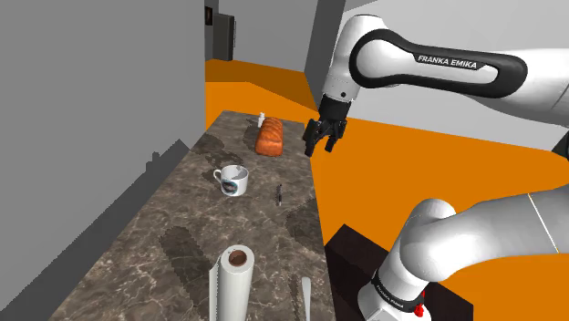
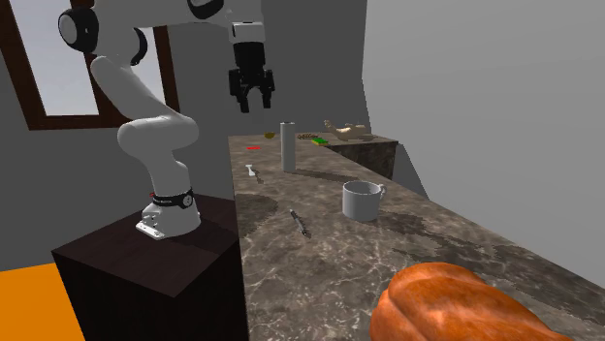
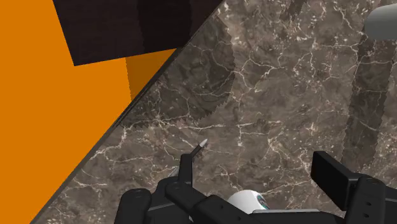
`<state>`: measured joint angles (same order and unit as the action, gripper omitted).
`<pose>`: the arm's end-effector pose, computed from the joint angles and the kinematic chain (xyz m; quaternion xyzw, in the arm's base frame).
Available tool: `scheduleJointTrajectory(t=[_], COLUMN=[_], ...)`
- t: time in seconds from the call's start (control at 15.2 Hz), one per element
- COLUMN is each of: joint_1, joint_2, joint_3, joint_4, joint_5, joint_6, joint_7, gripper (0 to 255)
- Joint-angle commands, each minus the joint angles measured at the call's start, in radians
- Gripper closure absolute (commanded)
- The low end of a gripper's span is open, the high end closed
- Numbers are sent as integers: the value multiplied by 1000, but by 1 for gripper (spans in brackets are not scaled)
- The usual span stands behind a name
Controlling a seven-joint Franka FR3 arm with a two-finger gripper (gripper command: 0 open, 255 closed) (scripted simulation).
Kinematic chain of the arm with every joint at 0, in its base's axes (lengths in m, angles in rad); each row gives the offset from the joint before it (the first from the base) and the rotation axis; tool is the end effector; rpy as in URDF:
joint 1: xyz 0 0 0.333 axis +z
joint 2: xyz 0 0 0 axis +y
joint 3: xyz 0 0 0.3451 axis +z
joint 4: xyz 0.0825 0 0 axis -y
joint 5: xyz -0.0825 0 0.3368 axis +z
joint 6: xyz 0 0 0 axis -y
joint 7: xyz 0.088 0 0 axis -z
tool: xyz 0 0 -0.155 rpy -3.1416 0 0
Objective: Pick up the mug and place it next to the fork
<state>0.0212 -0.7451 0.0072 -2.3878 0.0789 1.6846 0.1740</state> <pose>0.2625 0.0194 0.5499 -0.9961 0.0772 -0.0171 0.0387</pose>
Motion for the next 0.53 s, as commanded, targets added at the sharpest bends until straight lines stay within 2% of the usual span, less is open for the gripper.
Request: scheduleJointTrajectory(t=[0.0,0.46], joint_1=[0,0], joint_2=[0,233], joint_3=[0,2], joint_4=[0,25], joint_5=[0,-4], joint_6=[0,215], joint_7=[0,-22], gripper=[0,0])
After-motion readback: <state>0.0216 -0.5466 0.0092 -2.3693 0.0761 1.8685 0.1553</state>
